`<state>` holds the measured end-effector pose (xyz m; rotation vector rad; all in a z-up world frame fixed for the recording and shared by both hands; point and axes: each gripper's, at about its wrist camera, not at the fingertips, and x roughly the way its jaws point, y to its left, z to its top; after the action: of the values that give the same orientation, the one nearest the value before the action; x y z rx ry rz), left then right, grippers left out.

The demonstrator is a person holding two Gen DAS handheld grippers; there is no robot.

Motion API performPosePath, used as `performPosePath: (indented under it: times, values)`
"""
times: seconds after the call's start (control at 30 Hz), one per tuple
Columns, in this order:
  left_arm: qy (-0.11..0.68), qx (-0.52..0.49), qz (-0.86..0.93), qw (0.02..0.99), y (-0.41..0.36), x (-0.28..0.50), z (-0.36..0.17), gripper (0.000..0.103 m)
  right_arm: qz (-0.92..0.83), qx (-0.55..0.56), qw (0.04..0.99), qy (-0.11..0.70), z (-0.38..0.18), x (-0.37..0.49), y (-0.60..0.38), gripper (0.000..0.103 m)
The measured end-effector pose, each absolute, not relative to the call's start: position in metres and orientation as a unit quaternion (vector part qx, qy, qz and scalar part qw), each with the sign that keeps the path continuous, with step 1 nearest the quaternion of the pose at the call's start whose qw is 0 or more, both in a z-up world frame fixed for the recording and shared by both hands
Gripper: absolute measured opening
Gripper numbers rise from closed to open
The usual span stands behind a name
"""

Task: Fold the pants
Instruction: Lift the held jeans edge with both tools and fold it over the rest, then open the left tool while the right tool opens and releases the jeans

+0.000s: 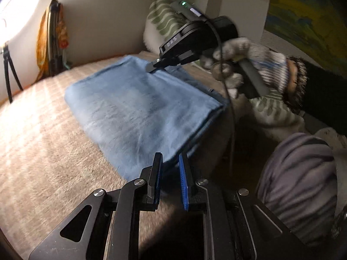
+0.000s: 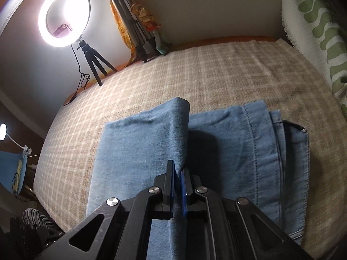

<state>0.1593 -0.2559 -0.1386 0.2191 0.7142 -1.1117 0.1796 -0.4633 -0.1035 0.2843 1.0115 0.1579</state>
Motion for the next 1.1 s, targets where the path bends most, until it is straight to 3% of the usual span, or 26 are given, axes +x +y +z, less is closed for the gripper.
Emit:
performPosePath:
  times: [0.27, 0.53, 0.67, 1.1]
  values:
    - [0.346, 0.051, -0.472, 0.809, -0.235, 0.198, -0.123, 0.023, 0.049, 0.122, 0.869, 0.477, -0.098, 0.18, -0.477, 0.002]
    - [0.366, 0.038, -0.453, 0.812, -0.261, 0.231, -0.135, 0.027, 0.039, 0.117, 0.869, 0.479, -0.101, 0.177, -0.489, 0.002]
    - [0.38, 0.026, -0.453, 0.806, -0.271, 0.24, -0.138, 0.045, 0.033, 0.116, 0.87, 0.478, -0.101, 0.174, -0.497, 0.002]
    - [0.37, 0.015, -0.461, 0.806, -0.292, 0.252, -0.129, 0.045, -0.011, 0.102, 0.872, 0.479, -0.091, 0.167, -0.539, 0.002]
